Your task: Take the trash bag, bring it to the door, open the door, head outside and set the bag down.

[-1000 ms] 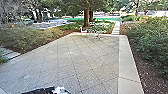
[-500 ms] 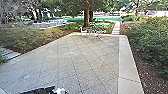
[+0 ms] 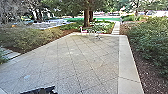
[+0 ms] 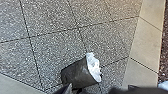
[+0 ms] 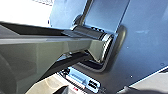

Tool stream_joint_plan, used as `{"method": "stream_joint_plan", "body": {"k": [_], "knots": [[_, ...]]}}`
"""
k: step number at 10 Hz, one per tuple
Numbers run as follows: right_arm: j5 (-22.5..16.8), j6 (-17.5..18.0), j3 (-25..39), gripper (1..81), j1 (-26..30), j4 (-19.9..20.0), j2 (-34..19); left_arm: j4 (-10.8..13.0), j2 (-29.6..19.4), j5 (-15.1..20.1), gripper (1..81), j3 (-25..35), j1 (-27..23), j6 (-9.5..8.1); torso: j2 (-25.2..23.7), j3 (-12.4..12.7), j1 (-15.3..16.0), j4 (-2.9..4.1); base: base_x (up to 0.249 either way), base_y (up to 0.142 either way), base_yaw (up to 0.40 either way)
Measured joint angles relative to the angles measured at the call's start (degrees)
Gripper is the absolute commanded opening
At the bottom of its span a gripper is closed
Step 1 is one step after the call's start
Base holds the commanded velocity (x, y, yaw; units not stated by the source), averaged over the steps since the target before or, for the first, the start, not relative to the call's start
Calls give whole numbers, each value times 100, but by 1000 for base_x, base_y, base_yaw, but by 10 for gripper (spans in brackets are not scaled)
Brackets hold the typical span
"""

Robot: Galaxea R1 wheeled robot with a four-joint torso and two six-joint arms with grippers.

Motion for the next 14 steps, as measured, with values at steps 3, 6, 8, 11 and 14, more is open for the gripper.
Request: {"method": "stream_joint_plan", "body": {"k": [3, 6, 8, 11, 14], "knots": [[-22, -11, -13, 811, -63, -7, 30, 6, 228, 13, 811, -52, 742, 113, 5, 253, 5, 57, 0, 0, 0], [-44, -20, -50, 811, -154, -30, 79, 77, 545, -276, 811, -492, 1849, 340, 2, 760, -2, 231, 0, 0, 0], [-11, -12, -63, 811, -165, -27, 85, 135, 846, -586, 811, -739, 2525, 608, -4, 867, -9, 271, 0, 0, 0], [-9, -11, -67, 811, -173, -24, 94, 165, 1248, -1061, 811, -992, 3506, 1093, -6, 865, -11, 273, 0, 0, 0], [-5, -11, -74, 811, -146, -24, 101, 185, 2018, -1397, 811, -1657, 4129, 1653, -6, 867, -14, 11, 0, 0, 0]]}}
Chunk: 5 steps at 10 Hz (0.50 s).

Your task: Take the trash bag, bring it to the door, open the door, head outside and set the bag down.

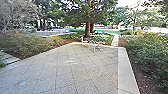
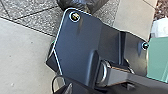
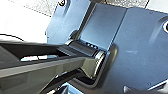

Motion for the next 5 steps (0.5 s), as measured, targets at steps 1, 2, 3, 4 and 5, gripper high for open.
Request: {"method": "stream_joint_plan", "body": {"k": [1, 2, 3, 4, 5], "knots": [[0, 0, -6, 811, 4, 0, 13, 0, 280, -116, 811, -195, 83, 160, 0, 0, 0, -179, 0, 0, 0], [0, 0, -9, 811, 4, 0, 24, 0, 462, -196, 811, -366, 180, 312, 0, 0, 0, -367, 0, 0, 0], [2, 0, -9, 811, 1, 0, 28, 5, 536, -229, 811, -471, 315, 433, 0, 0, 0, -555, 0, 0, 0], [2, -1, -9, 811, -11, 0, 26, 5, 532, -227, 811, -501, 423, 450, 0, 22, 0, -706, 0, 0, 0], [5, 0, -11, 811, -16, -2, 26, 5, 532, -245, 811, -516, 461, 455, 0, 109, 2, -822, 0, 0, 0]]}}
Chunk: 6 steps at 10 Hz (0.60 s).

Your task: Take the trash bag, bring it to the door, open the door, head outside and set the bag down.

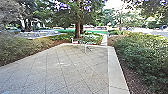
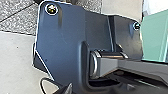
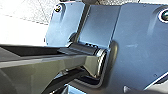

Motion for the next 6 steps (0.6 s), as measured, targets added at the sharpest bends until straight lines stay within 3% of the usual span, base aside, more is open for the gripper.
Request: {"method": "stream_joint_plan", "body": {"k": [2, 3, 6], "knots": [[52, -1, -20, 811, -13, 2, 13, 11, 22, -238, 811, -22, 24, 13, -5, 238, -5, -199, 0, 0, 0], [46, 0, -20, 811, -57, 2, 20, 59, 88, -321, 811, -93, 135, 13, -7, 352, -7, -229, 0, 0, 0], [41, 2, -33, 811, -61, -2, 41, 184, 538, -384, 811, -538, 422, 11, -13, 588, -7, -234, 0, 0, 0]]}}
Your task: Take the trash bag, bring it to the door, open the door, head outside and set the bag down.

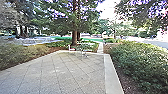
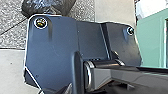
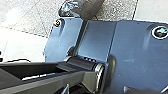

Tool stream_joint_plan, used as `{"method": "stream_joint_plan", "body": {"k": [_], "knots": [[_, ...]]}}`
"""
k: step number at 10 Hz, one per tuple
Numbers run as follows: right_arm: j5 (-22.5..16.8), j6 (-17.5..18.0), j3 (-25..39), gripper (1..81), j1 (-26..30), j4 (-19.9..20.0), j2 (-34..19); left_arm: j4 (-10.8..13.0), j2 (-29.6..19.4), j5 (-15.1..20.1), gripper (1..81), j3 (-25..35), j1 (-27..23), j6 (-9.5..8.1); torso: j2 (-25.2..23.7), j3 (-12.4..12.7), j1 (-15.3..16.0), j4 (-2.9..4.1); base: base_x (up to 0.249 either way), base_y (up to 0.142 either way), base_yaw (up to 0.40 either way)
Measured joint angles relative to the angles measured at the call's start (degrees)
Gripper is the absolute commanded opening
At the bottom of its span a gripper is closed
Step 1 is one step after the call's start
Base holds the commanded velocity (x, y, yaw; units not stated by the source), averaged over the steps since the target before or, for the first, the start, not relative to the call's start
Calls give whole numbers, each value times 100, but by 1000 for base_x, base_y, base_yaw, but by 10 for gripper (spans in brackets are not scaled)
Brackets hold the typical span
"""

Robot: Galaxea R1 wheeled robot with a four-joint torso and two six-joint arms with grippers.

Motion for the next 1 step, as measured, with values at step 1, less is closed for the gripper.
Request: {"method": "stream_joint_plan", "body": {"k": [1], "knots": [[0, 7, -44, 811, 2, 0, 22, 4, 155, -60, 811, -178, -17, 2, -2, -5, 0, 0, 0, 0, 0]]}}
